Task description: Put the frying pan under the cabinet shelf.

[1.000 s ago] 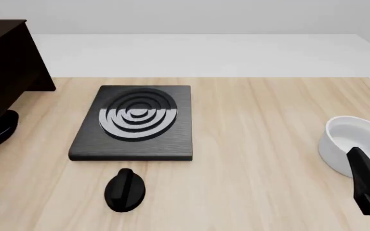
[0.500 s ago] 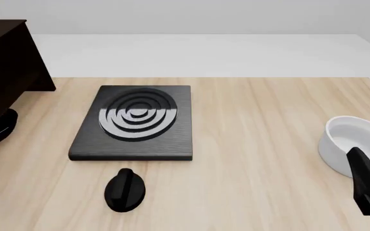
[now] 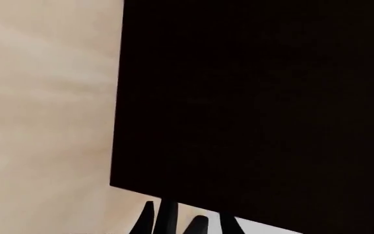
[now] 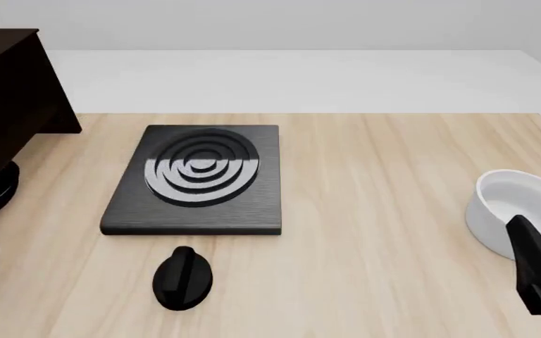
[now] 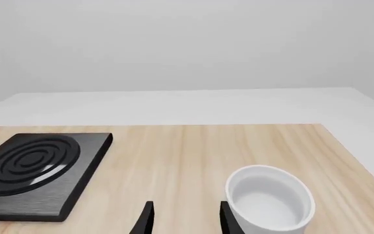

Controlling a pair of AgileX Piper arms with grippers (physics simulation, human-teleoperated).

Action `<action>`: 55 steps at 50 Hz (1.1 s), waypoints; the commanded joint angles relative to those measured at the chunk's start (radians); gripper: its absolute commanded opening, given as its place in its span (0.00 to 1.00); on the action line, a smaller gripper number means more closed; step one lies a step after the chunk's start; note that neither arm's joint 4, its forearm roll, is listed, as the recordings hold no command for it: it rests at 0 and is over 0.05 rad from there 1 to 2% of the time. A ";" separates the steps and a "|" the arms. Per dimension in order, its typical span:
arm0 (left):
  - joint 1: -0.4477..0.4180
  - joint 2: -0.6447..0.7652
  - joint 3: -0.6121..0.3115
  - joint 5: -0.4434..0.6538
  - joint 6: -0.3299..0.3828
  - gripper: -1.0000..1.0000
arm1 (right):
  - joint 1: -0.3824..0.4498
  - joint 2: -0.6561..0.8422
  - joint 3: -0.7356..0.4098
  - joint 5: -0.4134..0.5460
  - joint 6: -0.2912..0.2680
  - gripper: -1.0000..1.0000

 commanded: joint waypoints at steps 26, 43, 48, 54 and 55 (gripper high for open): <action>-0.082 -0.863 0.083 0.736 0.026 1.00 | -0.008 -0.045 -0.001 0.008 0.018 1.00; -0.249 -1.383 -0.001 1.236 0.067 1.00 | -0.007 -0.045 -0.001 0.003 0.014 1.00; -0.271 -1.518 -0.038 1.365 0.108 1.00 | -0.004 -0.045 -0.001 0.006 0.011 1.00; -0.308 -1.644 -0.087 1.467 0.162 1.00 | -0.003 -0.045 0.000 0.008 0.005 1.00; -0.319 -1.654 -0.096 1.471 0.175 1.00 | -0.002 -0.045 0.000 0.009 0.004 1.00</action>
